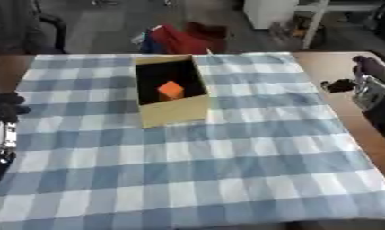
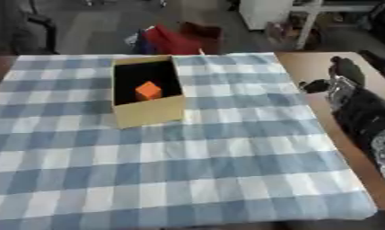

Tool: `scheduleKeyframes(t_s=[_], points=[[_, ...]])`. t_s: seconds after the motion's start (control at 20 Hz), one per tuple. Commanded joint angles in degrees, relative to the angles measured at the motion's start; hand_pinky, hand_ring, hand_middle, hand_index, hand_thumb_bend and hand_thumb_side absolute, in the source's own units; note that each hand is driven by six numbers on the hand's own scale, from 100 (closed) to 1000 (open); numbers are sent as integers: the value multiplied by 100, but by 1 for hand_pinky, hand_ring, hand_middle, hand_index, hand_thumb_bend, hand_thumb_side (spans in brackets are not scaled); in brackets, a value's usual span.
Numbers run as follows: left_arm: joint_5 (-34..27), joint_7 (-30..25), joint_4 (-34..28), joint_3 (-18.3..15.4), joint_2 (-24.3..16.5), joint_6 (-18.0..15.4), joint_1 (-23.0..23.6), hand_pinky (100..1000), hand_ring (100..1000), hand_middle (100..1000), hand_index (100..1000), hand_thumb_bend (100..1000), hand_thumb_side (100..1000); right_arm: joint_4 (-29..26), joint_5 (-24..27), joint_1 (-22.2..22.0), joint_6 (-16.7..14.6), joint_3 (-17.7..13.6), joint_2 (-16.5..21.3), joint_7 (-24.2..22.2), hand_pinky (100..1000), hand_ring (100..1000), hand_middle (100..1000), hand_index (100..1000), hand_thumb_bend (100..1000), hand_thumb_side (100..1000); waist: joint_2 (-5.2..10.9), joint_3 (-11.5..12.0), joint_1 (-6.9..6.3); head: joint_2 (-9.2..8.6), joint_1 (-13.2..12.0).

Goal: Pick up objects on the table and place them in the box.

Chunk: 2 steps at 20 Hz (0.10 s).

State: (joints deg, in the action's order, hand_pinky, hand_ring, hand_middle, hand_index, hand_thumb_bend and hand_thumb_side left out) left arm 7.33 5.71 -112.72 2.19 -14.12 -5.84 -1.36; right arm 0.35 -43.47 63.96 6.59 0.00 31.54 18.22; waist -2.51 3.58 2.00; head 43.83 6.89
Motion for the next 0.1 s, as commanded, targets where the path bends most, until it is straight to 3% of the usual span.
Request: scheduleKeyframes(t_s=[0.05,0.1], points=[[-3,7,-106,-37,-141,-3,-31,839,659,649,745,100,582,-35,24,90,-15,17,197,9,794,815,857,952,493,302,72,18,-4,28,-15],[-3,1,-102,-33,-142,-1,-28,839,659,649,744,100,582,-35,20,87,-18,17,195,6,794,815,857,952,494,299,75,19,-4,28,-16]])
